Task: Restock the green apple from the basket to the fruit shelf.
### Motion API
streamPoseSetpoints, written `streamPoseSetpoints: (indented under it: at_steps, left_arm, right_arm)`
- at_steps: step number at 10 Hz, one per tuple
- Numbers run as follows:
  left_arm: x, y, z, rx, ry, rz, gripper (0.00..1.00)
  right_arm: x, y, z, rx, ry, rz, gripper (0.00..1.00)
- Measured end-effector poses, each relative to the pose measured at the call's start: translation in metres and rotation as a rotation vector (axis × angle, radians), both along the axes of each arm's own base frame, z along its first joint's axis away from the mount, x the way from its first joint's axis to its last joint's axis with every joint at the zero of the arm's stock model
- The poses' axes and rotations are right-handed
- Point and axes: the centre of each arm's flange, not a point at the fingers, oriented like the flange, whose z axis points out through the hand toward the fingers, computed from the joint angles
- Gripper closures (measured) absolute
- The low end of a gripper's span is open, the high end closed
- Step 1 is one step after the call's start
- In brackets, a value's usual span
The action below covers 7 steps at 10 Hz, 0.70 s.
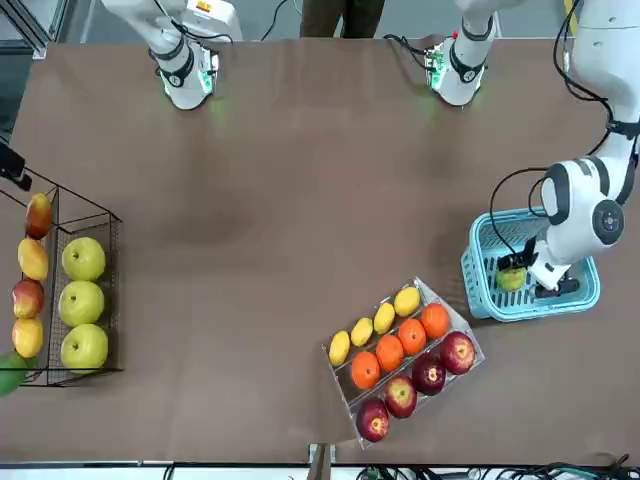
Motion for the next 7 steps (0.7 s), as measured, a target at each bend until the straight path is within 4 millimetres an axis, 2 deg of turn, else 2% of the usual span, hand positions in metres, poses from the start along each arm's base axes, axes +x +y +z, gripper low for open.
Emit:
streamPoseSetpoints:
  at_steps: [4,7]
  left_arm:
    - [0.006,0.002,-0.021,-0.004,-0.009,0.003,0.03]
    - [0.007,0.002,-0.023,-0.004,-0.01,0.003,0.15]
  right_arm:
    - [0.002,0.008,-0.006,0.002,0.007,0.014,0.0]
    - [0.006,0.009,-0.017,0.001,0.006,0.017,0.0]
